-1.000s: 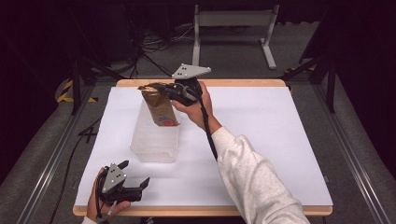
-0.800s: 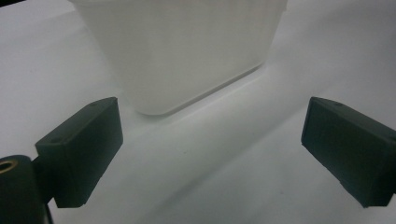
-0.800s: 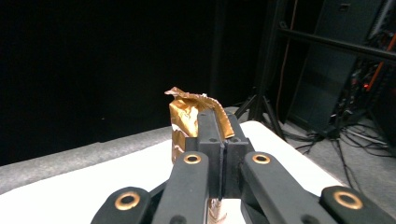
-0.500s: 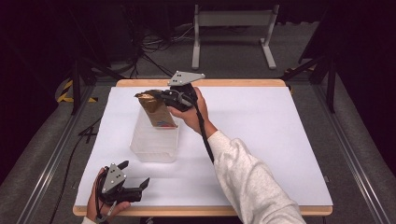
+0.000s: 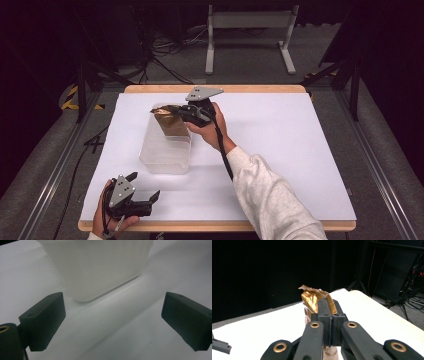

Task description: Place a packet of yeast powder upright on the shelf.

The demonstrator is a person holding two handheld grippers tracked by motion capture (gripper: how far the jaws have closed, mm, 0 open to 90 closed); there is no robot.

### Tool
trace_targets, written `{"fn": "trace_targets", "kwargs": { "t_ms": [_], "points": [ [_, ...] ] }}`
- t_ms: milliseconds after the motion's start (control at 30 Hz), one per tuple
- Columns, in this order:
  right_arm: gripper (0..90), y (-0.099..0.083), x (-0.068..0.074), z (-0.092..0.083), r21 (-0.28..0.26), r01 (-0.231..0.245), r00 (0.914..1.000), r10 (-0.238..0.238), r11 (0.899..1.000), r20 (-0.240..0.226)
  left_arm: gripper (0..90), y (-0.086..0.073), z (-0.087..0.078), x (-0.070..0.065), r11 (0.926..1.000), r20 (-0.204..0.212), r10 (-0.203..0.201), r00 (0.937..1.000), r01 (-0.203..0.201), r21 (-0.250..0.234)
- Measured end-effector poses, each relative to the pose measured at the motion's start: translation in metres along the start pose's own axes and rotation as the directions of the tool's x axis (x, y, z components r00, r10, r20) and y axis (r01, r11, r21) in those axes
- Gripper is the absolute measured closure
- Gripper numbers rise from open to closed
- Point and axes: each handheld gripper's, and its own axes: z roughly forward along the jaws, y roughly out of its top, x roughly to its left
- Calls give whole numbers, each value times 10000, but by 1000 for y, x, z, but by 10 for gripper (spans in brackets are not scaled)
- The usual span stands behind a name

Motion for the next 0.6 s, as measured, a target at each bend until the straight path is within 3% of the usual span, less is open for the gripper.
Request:
{"fn": "trace_targets", "kwargs": {
  "t_ms": [600],
  "points": [
    [892,-1,3,-7,321,393,9990,-400,9987,204,63,0,-2,0,10000,-94,-22,10000,21,-59]
  ]
}}
